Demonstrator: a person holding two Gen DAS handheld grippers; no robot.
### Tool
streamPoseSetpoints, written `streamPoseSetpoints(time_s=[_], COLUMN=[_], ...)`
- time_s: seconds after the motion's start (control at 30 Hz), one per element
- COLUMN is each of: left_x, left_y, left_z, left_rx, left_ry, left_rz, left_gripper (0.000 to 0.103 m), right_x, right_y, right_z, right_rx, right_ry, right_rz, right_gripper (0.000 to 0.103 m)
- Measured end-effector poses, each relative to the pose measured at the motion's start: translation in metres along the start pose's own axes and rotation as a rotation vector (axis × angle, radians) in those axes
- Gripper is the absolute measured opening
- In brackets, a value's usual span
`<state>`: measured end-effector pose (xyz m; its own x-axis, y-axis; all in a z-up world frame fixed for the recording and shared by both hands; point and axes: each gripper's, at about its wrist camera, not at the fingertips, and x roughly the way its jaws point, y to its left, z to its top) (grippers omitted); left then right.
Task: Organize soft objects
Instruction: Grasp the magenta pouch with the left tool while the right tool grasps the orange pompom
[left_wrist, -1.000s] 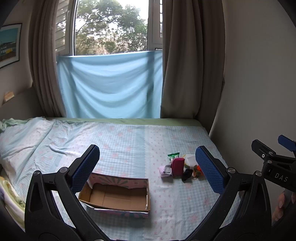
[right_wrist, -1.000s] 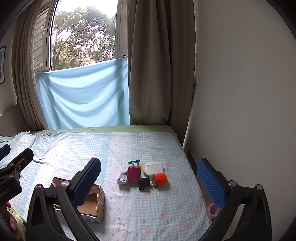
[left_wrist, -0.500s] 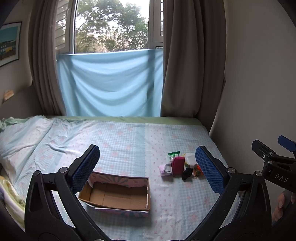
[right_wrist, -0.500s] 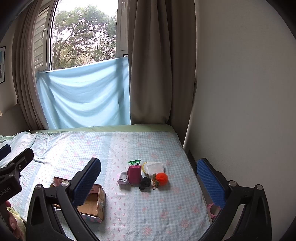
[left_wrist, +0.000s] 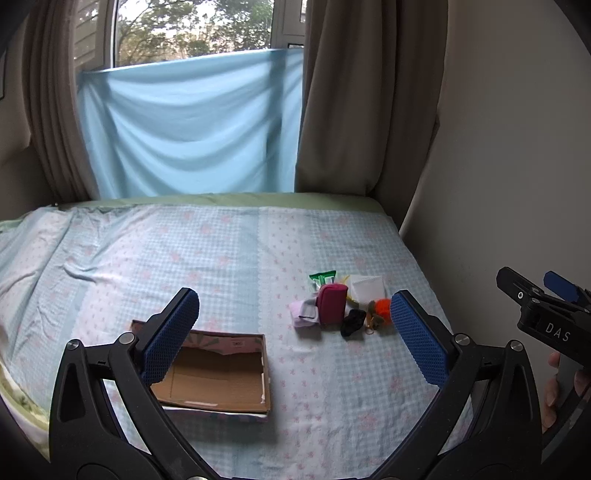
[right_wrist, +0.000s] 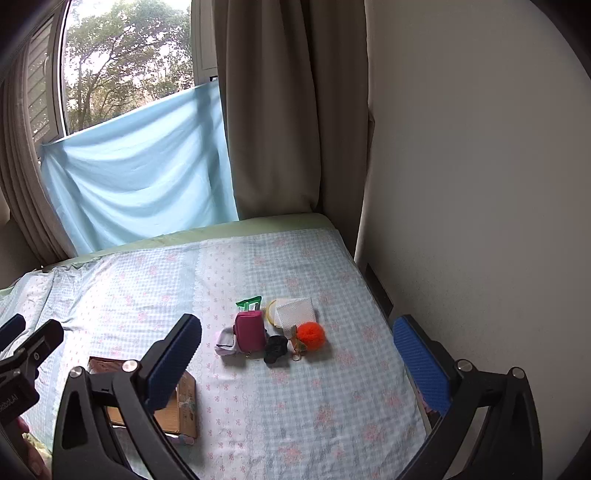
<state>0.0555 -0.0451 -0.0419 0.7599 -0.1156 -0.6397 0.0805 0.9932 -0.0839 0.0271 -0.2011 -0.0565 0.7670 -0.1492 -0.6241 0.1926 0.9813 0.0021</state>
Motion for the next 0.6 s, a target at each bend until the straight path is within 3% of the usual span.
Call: streamPoseSetpoints(time_s=[0.33, 0.6], left_x=[0.129, 0.256], left_y=[-0.066, -0.091], left_z=[-0.012, -0.021], left_rx=[0.071, 0.082], left_ry=[0.1, 0.188], left_rz=[-0.011, -0.001], left_gripper=[0.103, 0.103], right_x=[0.11, 0.214], right_y=[-0.05, -0.077], right_z=[-0.001, -0.017], right_rx=[0.083, 0.146], right_ry=[0.127, 0.255], right_rz=[-0.019, 0.019], right_gripper=[0.103, 0.103])
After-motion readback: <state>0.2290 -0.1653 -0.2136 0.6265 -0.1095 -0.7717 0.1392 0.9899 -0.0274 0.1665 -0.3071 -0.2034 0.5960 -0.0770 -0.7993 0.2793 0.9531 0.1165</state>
